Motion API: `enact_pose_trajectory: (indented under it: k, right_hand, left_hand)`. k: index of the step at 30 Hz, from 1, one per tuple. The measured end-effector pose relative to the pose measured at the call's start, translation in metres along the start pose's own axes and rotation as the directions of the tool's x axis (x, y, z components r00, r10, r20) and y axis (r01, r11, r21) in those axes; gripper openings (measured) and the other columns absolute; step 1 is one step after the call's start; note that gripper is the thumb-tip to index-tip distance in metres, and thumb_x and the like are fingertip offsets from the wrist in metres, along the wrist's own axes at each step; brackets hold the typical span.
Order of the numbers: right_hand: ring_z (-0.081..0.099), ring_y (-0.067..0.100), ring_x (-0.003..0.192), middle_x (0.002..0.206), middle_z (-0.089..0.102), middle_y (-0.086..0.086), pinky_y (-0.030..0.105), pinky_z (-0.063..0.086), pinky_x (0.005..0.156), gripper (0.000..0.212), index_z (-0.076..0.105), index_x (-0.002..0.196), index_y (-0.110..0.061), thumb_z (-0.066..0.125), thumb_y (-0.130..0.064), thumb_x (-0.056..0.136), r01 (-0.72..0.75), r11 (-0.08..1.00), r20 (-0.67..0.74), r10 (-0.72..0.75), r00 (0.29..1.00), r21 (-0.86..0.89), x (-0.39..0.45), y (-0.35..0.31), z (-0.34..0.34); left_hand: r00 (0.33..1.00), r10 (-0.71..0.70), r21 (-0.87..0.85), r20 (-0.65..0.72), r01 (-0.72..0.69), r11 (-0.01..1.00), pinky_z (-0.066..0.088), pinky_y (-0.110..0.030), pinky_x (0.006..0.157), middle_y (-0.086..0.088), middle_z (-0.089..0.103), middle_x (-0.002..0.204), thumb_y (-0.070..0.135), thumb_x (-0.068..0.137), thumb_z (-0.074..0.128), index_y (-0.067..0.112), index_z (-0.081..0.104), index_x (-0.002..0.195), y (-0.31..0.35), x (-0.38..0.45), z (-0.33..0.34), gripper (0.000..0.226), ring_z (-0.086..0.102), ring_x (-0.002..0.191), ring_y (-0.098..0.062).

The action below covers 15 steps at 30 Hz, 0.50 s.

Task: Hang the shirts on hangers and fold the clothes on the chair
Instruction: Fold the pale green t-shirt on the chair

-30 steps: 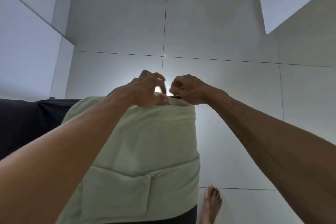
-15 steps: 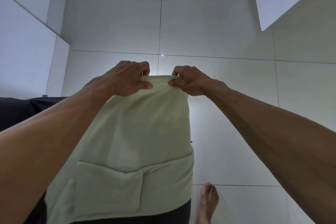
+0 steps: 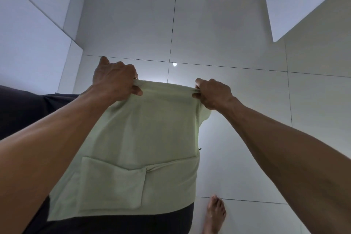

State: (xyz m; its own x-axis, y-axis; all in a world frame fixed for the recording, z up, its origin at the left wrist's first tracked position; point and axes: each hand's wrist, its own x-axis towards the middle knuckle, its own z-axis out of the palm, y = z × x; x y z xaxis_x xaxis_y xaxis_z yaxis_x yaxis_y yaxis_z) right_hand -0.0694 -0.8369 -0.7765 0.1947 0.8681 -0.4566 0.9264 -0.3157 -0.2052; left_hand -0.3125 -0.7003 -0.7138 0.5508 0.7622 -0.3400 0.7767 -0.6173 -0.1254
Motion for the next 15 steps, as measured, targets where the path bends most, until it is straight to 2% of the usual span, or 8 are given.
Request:
enact_pose_trajectory:
  k: [3,7,10,12,15]
  right_hand:
    - [0.05,0.026,0.086,0.091,0.053,0.004,0.035,0.042,0.069,0.02,0.053,0.117,-0.016,0.047,-0.03,0.103,-0.038,0.999,-0.083,0.035,0.996,-0.032,-0.005,0.006,0.001]
    - [0.052,0.031,0.11,0.074,0.038,-0.001,0.036,0.036,0.069,0.016,0.055,0.114,-0.015,0.047,-0.019,0.1,-0.091,0.988,-0.127,0.076,0.989,-0.122,-0.002,0.016,0.014]
    - [0.05,0.029,0.115,0.082,0.043,0.0,0.036,0.034,0.069,0.015,0.056,0.112,-0.016,0.053,-0.015,0.098,-0.13,0.979,-0.126,0.111,0.986,-0.157,0.009,0.024,0.025]
    - [0.056,0.029,0.106,0.086,0.049,0.004,0.034,0.038,0.068,0.011,0.059,0.108,-0.015,0.054,-0.016,0.098,-0.102,0.995,-0.114,0.099,0.988,-0.018,0.016,0.026,0.032]
    - [0.061,0.028,0.087,0.092,0.063,0.007,0.031,0.044,0.067,0.007,0.063,0.1,-0.013,0.057,-0.013,0.097,-0.086,0.932,-0.082,0.122,0.989,0.351,0.021,0.03,0.047]
  left_hand:
    - [0.998,-0.066,0.013,0.008,0.066,0.998,0.027,-0.038,0.099,-0.005,0.067,0.113,0.062,0.085,0.063,0.023,0.062,0.121,0.003,-0.006,-0.002,0.053,0.061,0.103,-0.025]
    - [0.994,-0.103,0.029,0.022,0.102,0.994,0.028,-0.038,0.101,-0.005,0.066,0.114,0.057,0.087,0.065,0.025,0.061,0.12,0.007,-0.006,0.002,0.047,0.061,0.106,-0.026]
    - [0.991,-0.129,0.022,0.023,0.129,0.991,0.027,-0.038,0.102,-0.005,0.065,0.112,0.052,0.087,0.066,0.025,0.061,0.118,0.011,-0.002,0.006,0.042,0.06,0.106,-0.027]
    - [0.99,-0.141,0.005,0.02,0.141,0.99,0.027,-0.038,0.102,-0.005,0.065,0.109,0.05,0.085,0.068,0.025,0.062,0.117,0.013,0.001,0.009,0.04,0.06,0.105,-0.027]
    - [0.988,-0.153,0.0,0.026,0.153,0.988,0.028,-0.038,0.101,-0.004,0.066,0.108,0.05,0.083,0.069,0.027,0.063,0.115,0.014,0.003,0.015,0.04,0.06,0.106,-0.027]
